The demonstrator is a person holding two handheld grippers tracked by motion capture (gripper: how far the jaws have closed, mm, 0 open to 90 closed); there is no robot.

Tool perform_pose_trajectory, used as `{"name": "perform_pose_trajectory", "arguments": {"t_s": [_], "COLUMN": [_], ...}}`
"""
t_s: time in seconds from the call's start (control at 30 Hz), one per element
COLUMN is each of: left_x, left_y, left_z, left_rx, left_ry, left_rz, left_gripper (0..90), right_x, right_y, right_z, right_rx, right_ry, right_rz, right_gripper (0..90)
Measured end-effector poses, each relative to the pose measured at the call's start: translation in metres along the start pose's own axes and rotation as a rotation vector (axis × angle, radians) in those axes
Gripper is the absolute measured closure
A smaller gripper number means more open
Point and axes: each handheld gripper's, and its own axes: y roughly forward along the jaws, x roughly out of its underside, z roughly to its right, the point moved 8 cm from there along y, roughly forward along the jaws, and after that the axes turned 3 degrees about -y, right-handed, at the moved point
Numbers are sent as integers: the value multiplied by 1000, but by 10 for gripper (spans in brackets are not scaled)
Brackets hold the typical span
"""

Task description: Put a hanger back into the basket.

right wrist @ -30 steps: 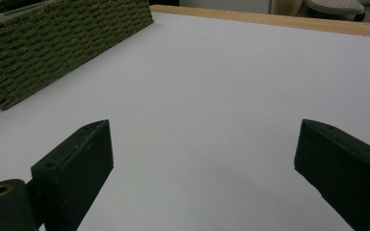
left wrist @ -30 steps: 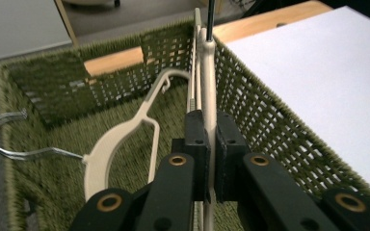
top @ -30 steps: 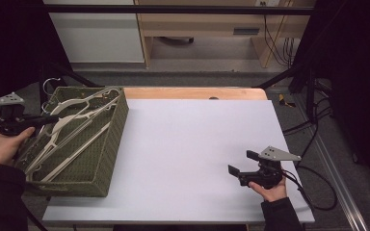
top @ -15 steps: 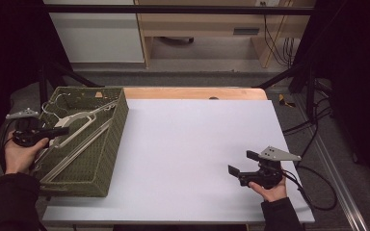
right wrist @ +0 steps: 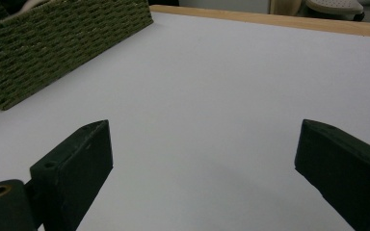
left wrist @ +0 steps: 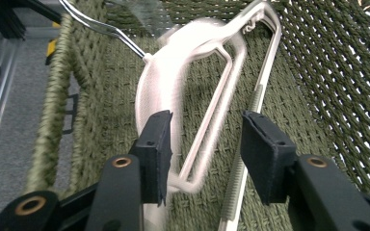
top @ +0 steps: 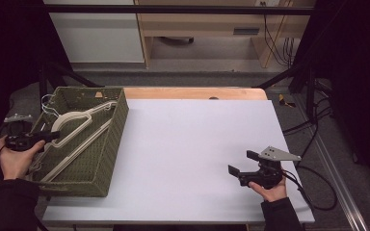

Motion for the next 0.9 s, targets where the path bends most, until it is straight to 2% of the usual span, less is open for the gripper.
{"name": "perform_pose_trajectory", "arguments": {"t_s": [0.07,0.17,0.3,0.4,0.5,0.67,0.77,0.9], "left_x": [-1,-4,-8,-7,-3,7,14,27], "left_y": [-6,-18,-36,-45,-50,-53,-48,-38], "left_z": [4,20,58,90,122,167,187,205], "left_rx": [3,50,154,229,299,388,407,434], "left_ry": [7,31,79,129,172,229,272,284], "left_rz": [36,111,234,287,296,304,305,279], "left_gripper": [494,428,321,225,108,67,62,60], "right_x": [0,-1,-3,-5,-7,-10,-11,-13], "right_y": [-1,-2,-5,-8,-12,-17,-19,-22], "right_z": [0,1,3,4,6,7,7,8], "right_rx": [3,3,12,20,22,29,33,33], "right_ry": [2,-6,1,3,-2,0,1,-7], "right_rz": [2,6,22,37,50,72,80,93], "right_gripper": [68,67,63,59,55,50,48,46]}}
